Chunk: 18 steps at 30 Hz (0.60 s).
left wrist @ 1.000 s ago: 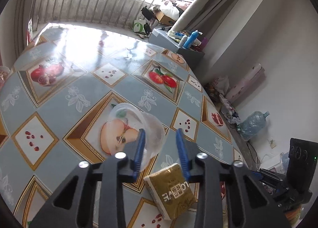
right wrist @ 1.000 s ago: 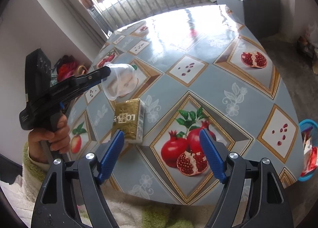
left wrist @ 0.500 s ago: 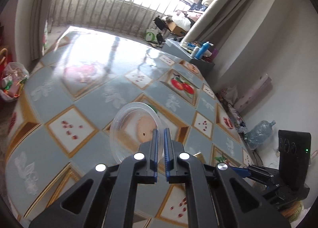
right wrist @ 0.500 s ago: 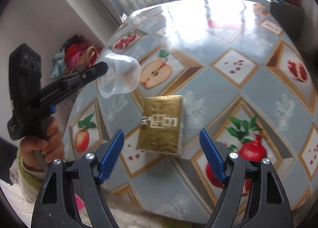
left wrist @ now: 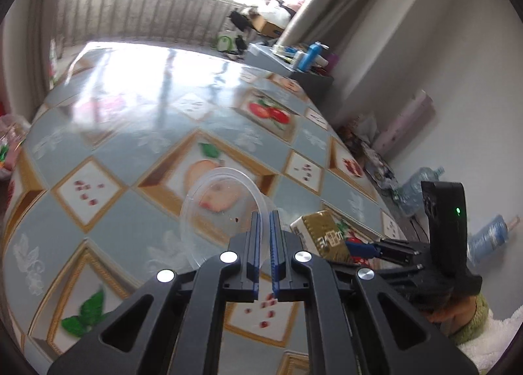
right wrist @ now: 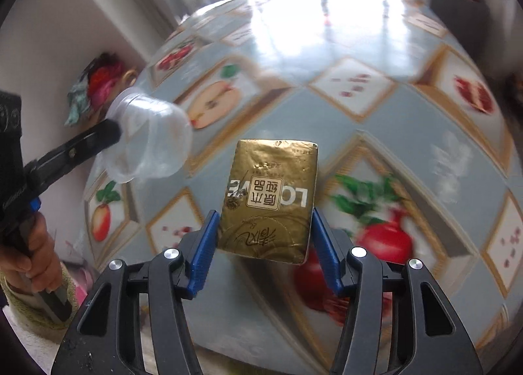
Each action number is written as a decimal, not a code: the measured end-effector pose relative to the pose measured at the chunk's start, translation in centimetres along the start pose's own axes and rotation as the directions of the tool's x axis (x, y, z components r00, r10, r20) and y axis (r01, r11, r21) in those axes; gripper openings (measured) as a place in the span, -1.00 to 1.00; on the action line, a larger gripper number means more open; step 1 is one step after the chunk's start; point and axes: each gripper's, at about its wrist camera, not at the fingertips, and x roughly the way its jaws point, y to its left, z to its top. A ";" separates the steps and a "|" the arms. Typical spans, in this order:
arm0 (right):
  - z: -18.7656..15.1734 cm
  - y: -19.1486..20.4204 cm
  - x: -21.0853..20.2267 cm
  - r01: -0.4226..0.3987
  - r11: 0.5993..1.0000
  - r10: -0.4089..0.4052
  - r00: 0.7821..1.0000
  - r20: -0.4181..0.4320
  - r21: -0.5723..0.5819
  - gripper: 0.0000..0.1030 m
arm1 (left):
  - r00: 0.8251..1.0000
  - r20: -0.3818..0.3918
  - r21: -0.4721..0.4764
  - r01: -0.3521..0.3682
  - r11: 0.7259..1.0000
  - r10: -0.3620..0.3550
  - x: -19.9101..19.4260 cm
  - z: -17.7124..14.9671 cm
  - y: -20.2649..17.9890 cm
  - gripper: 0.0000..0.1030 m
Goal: Collect trash
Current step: 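Grasp the clear plastic cup with the left gripper while the right gripper grasps the gold box, then hold the clear cup and gold box raised above the table with both grippers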
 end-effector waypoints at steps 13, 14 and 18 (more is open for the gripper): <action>-4.3 -11.0 -6.5 0.116 0.949 -0.149 0.984 0.093 0.292 0.03 | 0.990 -0.133 0.253 0.082 0.964 -0.049 5.8 -0.8 -9.8 -0.89; -4.6 -11.1 -6.7 0.112 0.948 -0.148 0.984 0.099 0.297 0.03 | 0.990 -0.138 0.279 0.077 0.957 -0.040 6.0 -0.9 -10.5 -0.89; -5.2 -11.2 -6.6 0.098 0.951 -0.137 0.984 0.115 0.295 0.03 | 0.986 -0.166 0.320 0.080 0.944 -0.028 6.8 -1.0 -12.0 -0.88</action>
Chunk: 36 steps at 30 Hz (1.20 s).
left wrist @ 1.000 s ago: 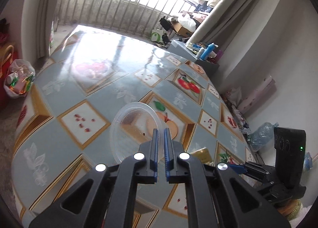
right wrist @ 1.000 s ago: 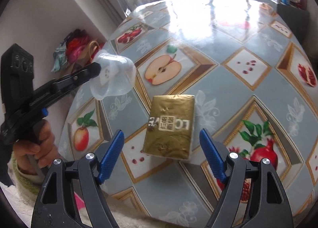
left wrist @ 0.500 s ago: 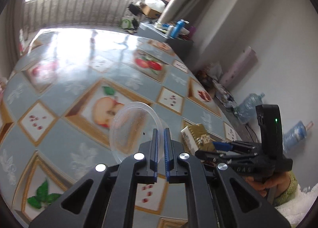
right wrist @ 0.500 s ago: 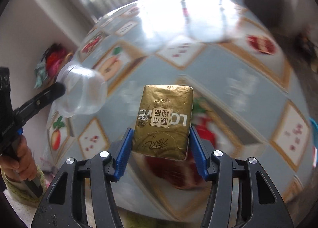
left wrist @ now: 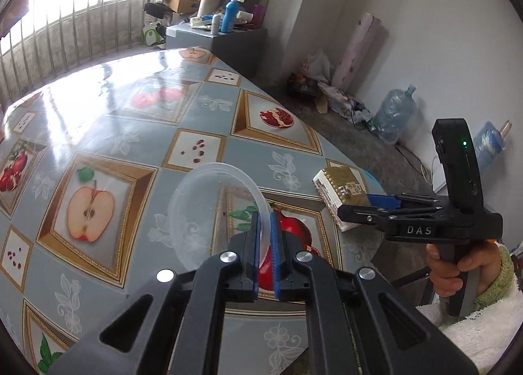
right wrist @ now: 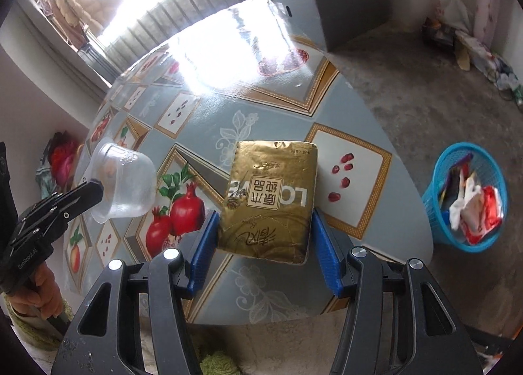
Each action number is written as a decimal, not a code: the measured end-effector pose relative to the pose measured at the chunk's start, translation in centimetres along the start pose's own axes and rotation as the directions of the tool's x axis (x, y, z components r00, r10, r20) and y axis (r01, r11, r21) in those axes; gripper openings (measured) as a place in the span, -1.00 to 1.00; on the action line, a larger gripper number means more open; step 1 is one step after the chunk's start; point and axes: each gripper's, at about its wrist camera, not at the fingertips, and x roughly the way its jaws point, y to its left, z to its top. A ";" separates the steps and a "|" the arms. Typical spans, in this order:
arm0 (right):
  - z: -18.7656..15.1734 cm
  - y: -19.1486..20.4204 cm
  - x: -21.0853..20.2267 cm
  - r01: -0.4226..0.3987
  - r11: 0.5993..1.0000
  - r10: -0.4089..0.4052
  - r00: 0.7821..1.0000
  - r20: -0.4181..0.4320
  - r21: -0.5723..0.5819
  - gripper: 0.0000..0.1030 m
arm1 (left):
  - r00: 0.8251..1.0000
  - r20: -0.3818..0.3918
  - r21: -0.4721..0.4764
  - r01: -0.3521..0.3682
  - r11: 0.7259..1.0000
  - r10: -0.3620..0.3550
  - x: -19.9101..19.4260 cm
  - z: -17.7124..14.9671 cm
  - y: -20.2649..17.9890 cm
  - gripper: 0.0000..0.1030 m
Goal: Collect trash
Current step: 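Hold the clear cup and gold box raised above the table with both grippers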
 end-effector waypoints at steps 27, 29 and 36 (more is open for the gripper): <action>-0.7 -3.6 -2.0 -0.089 0.996 0.088 0.996 0.027 0.023 0.03 | 0.993 -0.035 0.152 -0.108 0.982 0.115 4.4 1.2 -5.3 -0.87; -0.8 -3.5 -2.1 -0.086 0.996 0.085 0.996 0.026 0.020 0.03 | 0.992 -0.032 0.160 -0.119 0.980 0.126 4.6 1.2 -5.5 -0.87; -0.9 -3.3 -2.1 -0.070 0.998 0.070 0.997 0.018 0.007 0.06 | 0.988 -0.028 0.192 -0.145 0.971 0.153 5.0 1.0 -6.2 -0.87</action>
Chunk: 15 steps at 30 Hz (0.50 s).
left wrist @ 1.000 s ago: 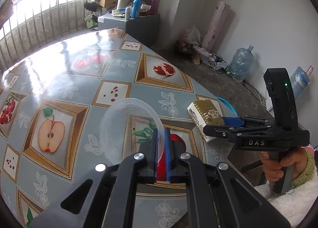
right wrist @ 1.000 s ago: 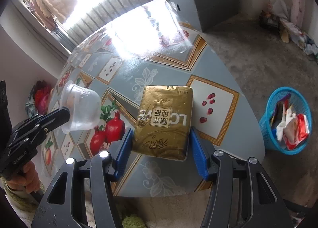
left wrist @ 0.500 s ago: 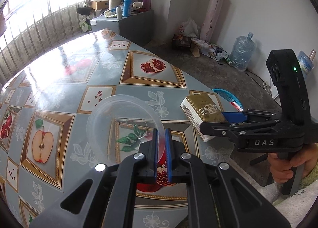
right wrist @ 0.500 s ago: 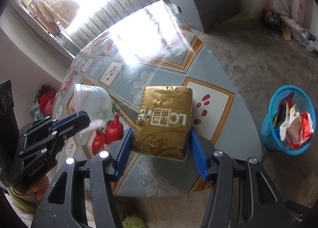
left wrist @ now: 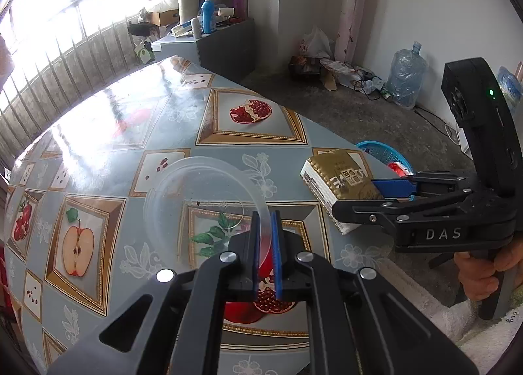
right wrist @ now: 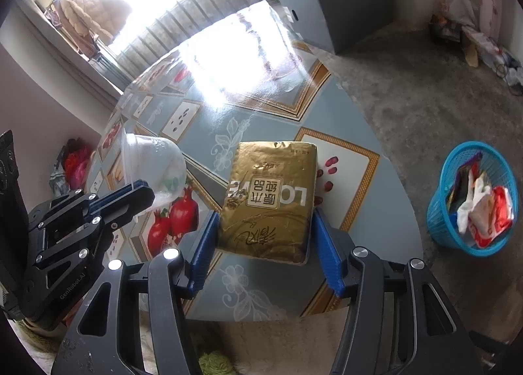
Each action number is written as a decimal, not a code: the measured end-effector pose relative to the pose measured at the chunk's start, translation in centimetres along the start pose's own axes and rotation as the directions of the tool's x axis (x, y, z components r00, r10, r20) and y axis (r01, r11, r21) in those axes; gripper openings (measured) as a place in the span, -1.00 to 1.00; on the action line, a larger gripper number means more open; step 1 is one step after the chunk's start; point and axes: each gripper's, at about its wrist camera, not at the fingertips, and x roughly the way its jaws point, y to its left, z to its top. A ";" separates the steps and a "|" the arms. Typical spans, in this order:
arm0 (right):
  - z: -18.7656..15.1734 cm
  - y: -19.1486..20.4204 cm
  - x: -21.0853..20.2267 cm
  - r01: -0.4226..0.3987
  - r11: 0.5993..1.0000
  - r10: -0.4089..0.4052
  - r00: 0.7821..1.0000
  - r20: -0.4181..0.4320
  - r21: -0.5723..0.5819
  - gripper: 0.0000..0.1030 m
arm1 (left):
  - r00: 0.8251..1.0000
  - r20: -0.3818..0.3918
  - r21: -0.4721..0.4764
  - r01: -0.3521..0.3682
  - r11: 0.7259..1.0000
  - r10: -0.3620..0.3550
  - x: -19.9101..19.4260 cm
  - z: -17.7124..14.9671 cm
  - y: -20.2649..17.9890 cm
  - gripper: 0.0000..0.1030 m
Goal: Collect trash
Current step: 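Hold the clear cup and gold box raised above the table with both grippers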
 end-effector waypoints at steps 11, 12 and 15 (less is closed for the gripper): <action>0.1 0.0 0.1 0.010 1.000 -0.010 1.000 0.000 -0.002 0.01 | 1.000 0.009 0.008 0.004 1.000 -0.004 0.2 0.0 -0.1 -0.87; 0.1 0.0 0.1 0.006 1.000 -0.006 1.000 0.001 0.001 0.01 | 1.000 0.010 0.006 0.003 1.000 -0.003 0.2 0.0 -0.1 -0.87; 0.2 -0.1 0.0 0.003 1.000 -0.003 1.000 0.005 0.004 -0.01 | 1.000 0.016 0.003 0.001 1.000 -0.001 0.0 -0.1 -0.1 -0.87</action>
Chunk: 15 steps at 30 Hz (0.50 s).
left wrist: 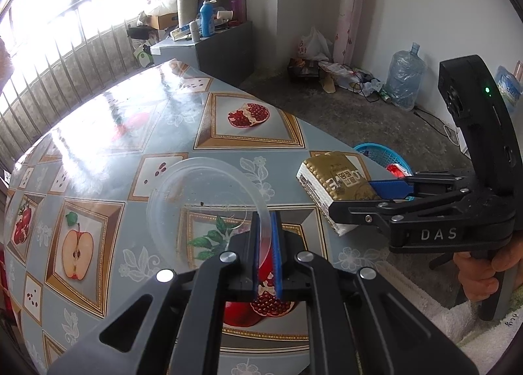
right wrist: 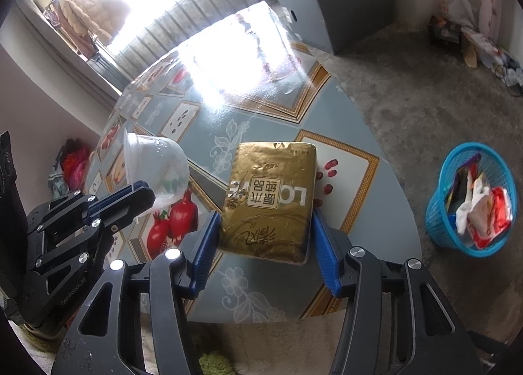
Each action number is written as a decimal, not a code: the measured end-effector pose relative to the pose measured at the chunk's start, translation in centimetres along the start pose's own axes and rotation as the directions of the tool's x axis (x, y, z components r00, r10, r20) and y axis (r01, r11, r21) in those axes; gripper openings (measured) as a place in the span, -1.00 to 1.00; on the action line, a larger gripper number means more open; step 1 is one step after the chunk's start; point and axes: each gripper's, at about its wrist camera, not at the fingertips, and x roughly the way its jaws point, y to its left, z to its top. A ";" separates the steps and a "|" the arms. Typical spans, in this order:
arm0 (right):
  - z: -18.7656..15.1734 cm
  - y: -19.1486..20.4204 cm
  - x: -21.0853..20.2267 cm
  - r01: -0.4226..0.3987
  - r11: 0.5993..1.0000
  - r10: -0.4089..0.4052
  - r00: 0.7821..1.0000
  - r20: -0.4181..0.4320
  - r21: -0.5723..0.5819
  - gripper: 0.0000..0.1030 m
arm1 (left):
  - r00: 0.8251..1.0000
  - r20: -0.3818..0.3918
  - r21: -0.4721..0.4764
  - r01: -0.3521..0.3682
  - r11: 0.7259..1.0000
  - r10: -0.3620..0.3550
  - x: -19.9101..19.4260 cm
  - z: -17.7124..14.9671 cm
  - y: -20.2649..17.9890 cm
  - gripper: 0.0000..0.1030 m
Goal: Collect trash
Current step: 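Hold the clear cup and gold box raised above the table with both grippers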
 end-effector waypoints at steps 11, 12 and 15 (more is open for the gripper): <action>0.2 -1.3 -1.4 -0.059 0.997 0.057 0.998 0.036 0.041 -0.03 | 0.999 0.035 0.015 -0.004 1.000 0.004 -1.2 0.6 -0.5 -0.90; 0.2 -1.5 -1.6 -0.067 0.997 0.065 0.997 0.043 0.047 -0.03 | 0.999 0.041 0.016 0.001 1.000 -0.002 -1.4 0.8 -0.5 -0.90; 0.3 -1.9 -2.0 -0.082 0.994 0.078 0.995 0.056 0.068 -0.03 | 0.998 0.062 0.027 0.008 1.000 -0.010 -1.8 1.1 -0.4 -0.90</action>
